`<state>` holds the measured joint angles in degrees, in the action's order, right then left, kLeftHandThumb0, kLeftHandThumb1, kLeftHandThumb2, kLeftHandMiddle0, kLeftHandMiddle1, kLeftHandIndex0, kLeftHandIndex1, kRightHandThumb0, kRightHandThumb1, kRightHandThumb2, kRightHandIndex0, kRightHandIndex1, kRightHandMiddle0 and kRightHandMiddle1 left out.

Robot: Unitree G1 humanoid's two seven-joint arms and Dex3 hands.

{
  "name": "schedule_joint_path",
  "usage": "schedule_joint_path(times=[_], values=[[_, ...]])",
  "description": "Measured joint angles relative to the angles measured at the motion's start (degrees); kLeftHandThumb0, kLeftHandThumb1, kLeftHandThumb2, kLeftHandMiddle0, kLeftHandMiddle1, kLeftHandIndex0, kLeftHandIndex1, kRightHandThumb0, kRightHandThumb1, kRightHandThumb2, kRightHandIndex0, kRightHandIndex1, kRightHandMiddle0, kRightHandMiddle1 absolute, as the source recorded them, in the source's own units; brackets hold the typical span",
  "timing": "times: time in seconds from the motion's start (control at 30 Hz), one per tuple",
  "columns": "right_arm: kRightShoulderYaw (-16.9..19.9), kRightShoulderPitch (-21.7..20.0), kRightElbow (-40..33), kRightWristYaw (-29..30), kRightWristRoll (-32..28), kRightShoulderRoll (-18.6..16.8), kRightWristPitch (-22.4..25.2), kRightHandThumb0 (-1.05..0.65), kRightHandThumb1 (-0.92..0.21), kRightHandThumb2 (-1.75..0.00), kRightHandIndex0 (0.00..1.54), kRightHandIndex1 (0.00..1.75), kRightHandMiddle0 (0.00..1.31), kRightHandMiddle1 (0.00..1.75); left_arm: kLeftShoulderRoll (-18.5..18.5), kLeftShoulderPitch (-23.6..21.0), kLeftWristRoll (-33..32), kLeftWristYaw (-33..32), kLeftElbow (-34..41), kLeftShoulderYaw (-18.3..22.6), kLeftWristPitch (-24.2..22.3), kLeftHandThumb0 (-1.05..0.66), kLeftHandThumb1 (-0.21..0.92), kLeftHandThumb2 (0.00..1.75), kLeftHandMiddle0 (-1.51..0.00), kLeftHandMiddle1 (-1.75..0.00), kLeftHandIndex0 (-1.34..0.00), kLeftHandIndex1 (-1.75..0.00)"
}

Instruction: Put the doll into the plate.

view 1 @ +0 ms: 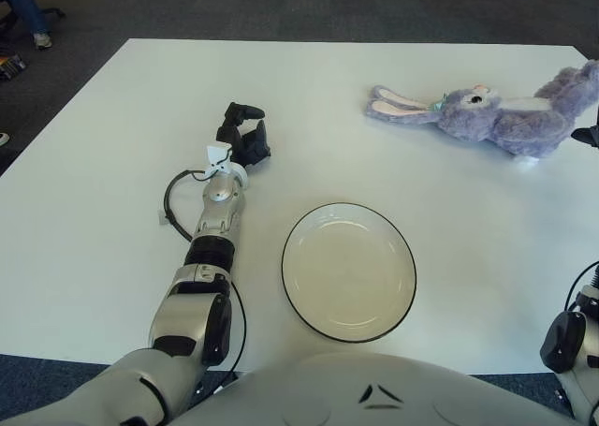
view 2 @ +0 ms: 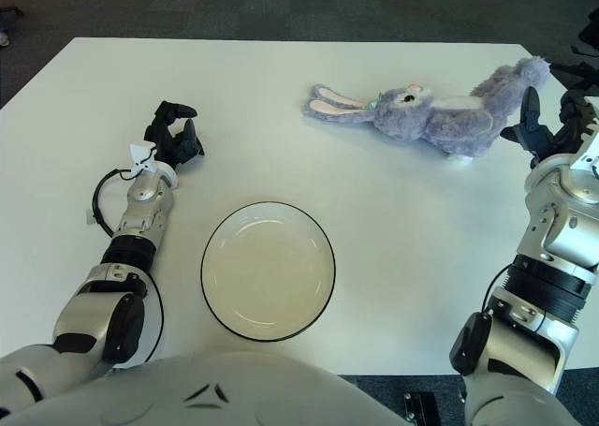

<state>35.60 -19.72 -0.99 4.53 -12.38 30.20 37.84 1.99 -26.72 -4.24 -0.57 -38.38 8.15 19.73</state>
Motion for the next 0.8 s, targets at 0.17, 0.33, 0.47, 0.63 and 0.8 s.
schedule_joint_path(times=[0.17,0.33,0.47,0.63,0.8], values=[[0.02,-0.5,-0.8,0.66,-0.16,0.01,3.6,-0.88,-0.92,-0.36,0.38,1.75,0.0,0.03,0.05,-0.05,-0.08,0.26,-0.11,0.2,0.0,-0.4,0.58,0.98,-1.08,-1.75,-0.41,-1.75],[0.02,-1.33,-1.24,1.27,-0.14,0.02,5.85,-0.89,-0.92,-0.35,0.3,1.75,0.0,0.01,0.04,-0.08,-0.09,0.42,-0.14,0.44,0.0,-0.4,0.57,0.99,-1.08,-1.75,-0.41,-1.75],[0.02,-2.33,-1.55,2.2,-0.13,0.0,7.14,-0.88,-0.91,-0.33,0.21,1.75,0.0,0.0,0.04,-0.1,-0.29,0.67,-0.16,0.59,0.0,-0.4,0.57,0.99,-1.08,-1.75,-0.41,-1.75],[0.49,-4.18,-2.04,3.4,-0.35,-0.33,9.29,-0.85,-0.91,-0.28,0.21,1.75,0.0,0.0,0.06,-0.1,-0.61,0.89,-0.17,0.65,0.0,-0.4,0.57,0.99,-1.1,-1.75,-0.41,-1.75],[0.64,-5.51,-2.17,3.95,-0.42,-0.54,10.82,-0.82,-0.9,-0.26,0.21,1.75,0.0,0.0,0.1,-0.12,-0.62,0.93,-0.2,0.65,0.0,-0.4,0.57,0.99,-1.11,-1.75,-0.41,-1.75]])
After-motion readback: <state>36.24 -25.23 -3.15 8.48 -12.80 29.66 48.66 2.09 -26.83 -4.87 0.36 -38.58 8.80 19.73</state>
